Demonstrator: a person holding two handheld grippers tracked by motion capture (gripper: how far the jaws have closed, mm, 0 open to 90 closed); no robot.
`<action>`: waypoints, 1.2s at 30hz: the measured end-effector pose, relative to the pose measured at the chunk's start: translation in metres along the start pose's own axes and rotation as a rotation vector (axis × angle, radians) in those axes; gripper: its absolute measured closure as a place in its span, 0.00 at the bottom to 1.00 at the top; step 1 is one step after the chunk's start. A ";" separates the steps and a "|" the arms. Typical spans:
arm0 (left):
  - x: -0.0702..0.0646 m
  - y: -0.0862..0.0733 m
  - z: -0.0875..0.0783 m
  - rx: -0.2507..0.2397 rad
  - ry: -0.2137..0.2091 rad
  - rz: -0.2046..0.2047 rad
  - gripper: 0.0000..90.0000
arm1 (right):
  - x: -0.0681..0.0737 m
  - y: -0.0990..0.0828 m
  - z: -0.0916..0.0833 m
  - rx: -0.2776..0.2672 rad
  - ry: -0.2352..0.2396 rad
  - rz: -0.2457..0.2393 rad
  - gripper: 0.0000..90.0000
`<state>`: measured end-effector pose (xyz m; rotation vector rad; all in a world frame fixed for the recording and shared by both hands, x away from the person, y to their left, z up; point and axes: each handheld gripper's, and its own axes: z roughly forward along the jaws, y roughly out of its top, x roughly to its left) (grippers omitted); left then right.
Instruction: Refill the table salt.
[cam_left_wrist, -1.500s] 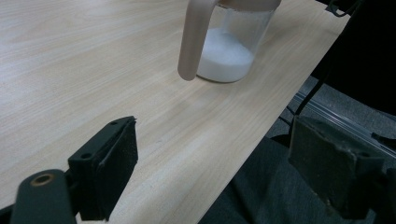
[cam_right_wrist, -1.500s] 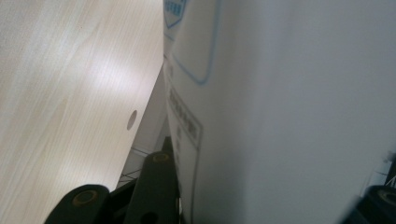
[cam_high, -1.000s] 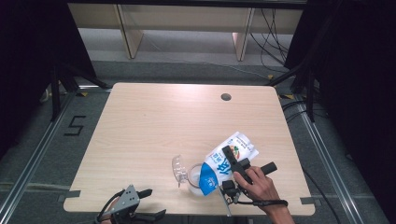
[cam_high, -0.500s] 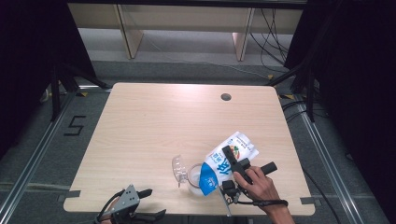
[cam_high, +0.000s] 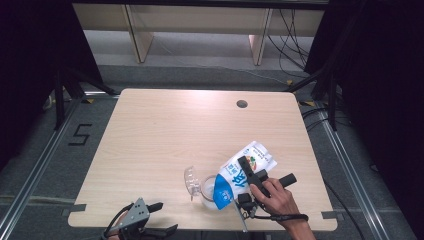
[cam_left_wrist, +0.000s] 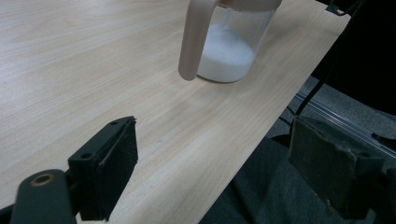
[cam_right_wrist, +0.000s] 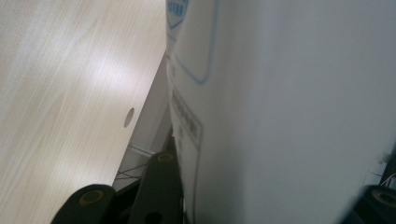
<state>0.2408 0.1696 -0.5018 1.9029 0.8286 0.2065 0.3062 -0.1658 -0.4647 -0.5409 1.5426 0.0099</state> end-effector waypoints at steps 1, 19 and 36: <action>0.000 0.000 0.000 0.000 0.000 0.000 0.17 | 0.000 0.001 -0.001 0.017 0.016 0.007 0.81; 0.000 0.000 0.000 0.000 0.001 0.001 0.17 | -0.001 0.000 -0.001 0.014 0.014 -0.007 0.83; 0.000 0.000 0.000 0.001 0.000 0.002 0.17 | -0.001 0.002 -0.001 0.008 0.003 -0.006 0.85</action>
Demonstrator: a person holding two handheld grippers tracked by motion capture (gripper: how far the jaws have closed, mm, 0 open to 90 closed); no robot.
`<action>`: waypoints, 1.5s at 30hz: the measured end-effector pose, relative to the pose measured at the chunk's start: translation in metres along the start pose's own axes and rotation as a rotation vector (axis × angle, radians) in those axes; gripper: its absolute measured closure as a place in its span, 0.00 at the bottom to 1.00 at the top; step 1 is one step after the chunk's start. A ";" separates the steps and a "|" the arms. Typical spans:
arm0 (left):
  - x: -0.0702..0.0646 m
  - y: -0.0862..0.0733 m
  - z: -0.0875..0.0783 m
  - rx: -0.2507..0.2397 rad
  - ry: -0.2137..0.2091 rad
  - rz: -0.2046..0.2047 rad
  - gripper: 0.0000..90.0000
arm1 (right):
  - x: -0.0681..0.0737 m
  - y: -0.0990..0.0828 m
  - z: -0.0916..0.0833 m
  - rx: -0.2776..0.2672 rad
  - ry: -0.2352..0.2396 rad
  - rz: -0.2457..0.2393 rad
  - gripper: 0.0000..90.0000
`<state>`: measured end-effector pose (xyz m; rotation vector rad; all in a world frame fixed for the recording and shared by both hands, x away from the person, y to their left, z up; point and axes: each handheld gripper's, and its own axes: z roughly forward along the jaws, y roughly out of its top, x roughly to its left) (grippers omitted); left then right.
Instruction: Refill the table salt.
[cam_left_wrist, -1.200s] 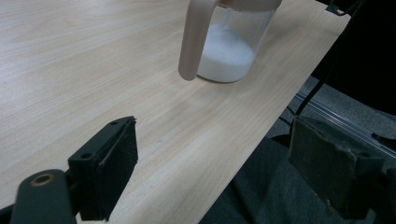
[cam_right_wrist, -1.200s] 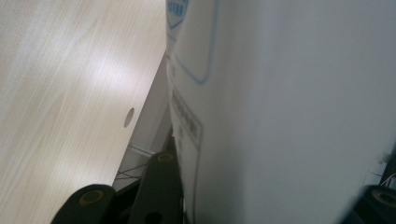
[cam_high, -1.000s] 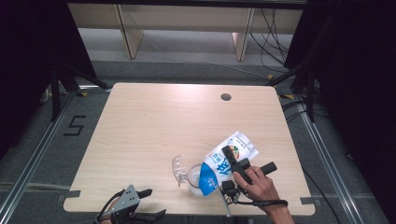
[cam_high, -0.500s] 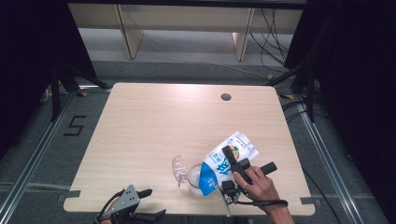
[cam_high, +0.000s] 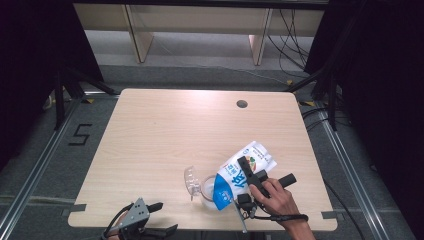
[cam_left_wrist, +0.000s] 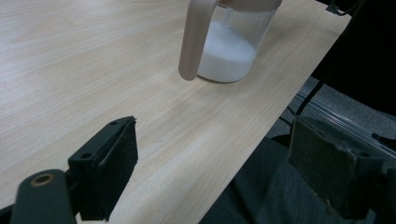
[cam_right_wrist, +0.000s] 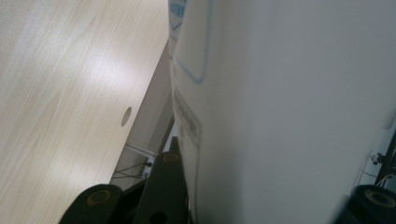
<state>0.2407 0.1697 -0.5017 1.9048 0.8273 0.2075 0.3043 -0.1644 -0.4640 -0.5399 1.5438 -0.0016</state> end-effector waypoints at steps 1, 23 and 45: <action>0.000 0.000 0.000 0.003 0.001 0.001 0.17 | -0.002 0.000 0.000 -0.008 -0.003 -0.031 0.85; 0.000 0.000 0.000 0.004 0.002 0.001 0.17 | -0.006 -0.002 -0.002 0.026 -0.001 -0.060 0.89; 0.000 0.000 0.000 0.002 0.001 -0.003 0.17 | -0.003 -0.002 0.002 -0.008 0.008 0.019 0.92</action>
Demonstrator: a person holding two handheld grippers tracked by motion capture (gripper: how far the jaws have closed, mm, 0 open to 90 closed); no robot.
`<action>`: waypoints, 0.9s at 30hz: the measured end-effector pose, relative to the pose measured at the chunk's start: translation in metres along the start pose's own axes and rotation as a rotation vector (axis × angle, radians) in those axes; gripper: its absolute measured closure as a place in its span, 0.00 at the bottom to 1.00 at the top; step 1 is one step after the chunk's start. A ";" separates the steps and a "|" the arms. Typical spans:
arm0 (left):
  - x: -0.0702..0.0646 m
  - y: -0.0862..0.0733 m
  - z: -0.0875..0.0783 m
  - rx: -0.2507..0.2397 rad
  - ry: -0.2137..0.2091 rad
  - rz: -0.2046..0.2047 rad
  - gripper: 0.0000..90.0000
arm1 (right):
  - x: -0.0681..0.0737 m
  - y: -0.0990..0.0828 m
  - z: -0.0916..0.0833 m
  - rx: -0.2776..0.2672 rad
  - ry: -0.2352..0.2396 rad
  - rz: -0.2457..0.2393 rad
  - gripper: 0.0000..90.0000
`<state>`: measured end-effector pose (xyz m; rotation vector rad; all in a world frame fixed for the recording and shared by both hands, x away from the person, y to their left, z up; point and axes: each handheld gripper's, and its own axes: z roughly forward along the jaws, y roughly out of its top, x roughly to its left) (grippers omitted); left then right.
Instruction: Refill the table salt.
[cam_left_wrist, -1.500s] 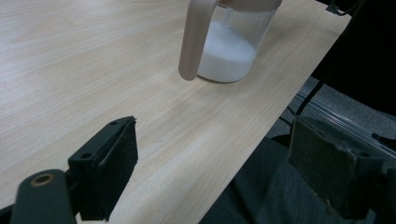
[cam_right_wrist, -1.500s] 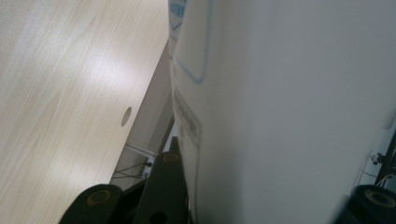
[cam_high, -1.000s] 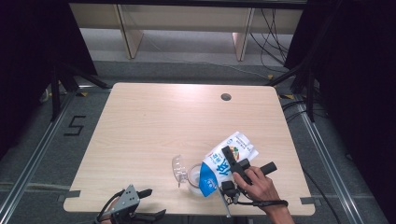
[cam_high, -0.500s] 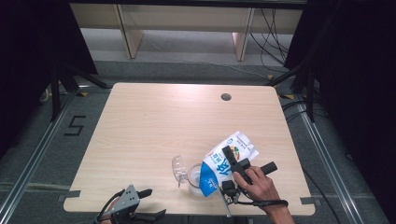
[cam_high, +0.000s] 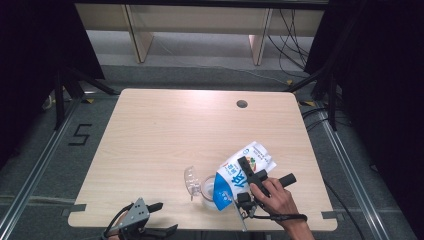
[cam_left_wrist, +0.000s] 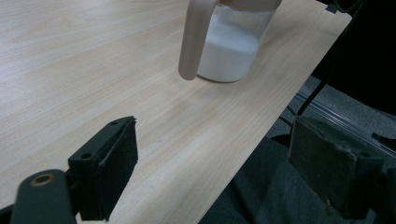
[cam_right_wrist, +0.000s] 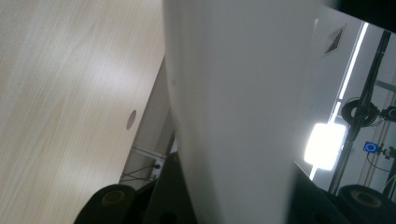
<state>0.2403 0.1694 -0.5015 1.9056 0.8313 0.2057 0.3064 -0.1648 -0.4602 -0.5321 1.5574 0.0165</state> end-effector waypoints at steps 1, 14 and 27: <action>0.000 0.000 0.000 -0.001 -0.001 -0.001 0.17 | 0.000 0.000 0.000 -0.002 -0.001 -0.004 0.92; 0.000 0.000 0.000 0.000 0.000 0.001 0.17 | 0.000 0.000 -0.001 0.018 -0.004 0.008 0.92; 0.000 0.000 0.000 0.000 0.001 0.005 0.17 | 0.000 -0.001 0.000 0.000 0.034 0.060 0.93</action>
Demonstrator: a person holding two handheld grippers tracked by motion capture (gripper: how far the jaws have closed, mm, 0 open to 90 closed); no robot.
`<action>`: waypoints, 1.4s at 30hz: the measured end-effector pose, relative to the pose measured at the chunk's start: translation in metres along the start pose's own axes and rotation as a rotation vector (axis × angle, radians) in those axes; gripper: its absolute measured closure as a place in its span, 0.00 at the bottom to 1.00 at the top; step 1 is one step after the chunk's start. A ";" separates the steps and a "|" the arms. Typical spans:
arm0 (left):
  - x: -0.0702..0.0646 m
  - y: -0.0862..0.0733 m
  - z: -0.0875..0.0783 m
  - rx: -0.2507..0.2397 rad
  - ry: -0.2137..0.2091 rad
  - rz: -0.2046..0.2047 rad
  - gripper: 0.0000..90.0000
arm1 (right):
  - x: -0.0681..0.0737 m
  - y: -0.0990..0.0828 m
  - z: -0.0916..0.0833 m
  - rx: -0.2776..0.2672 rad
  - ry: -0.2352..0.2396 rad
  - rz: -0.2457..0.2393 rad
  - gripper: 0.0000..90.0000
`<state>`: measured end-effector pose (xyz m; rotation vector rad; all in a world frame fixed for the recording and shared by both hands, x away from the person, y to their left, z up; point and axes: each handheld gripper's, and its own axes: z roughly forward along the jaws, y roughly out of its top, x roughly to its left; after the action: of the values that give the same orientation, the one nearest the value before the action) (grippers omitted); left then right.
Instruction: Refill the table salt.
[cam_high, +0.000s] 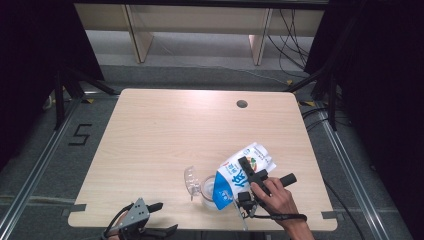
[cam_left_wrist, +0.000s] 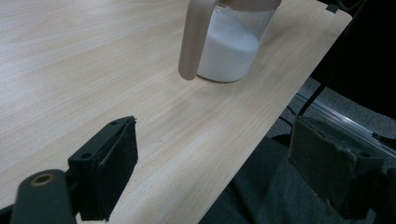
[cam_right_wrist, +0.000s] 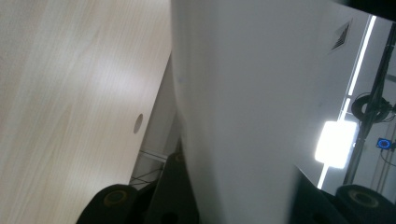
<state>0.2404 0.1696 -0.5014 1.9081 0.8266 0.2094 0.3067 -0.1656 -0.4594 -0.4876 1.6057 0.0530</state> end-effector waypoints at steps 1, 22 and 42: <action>0.000 0.000 0.000 0.000 0.000 0.000 0.17 | 0.001 0.000 0.000 -0.011 -0.017 0.011 0.93; 0.000 0.000 0.000 -0.003 0.000 -0.002 0.17 | 0.005 0.000 0.003 -0.045 0.077 0.154 0.95; 0.000 0.000 0.001 -0.005 -0.001 -0.007 0.17 | 0.010 -0.031 0.013 -0.056 0.186 0.595 0.95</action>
<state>0.2405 0.1690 -0.5022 1.9003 0.8313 0.2062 0.3290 -0.1927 -0.4626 -0.0424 1.8902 0.5131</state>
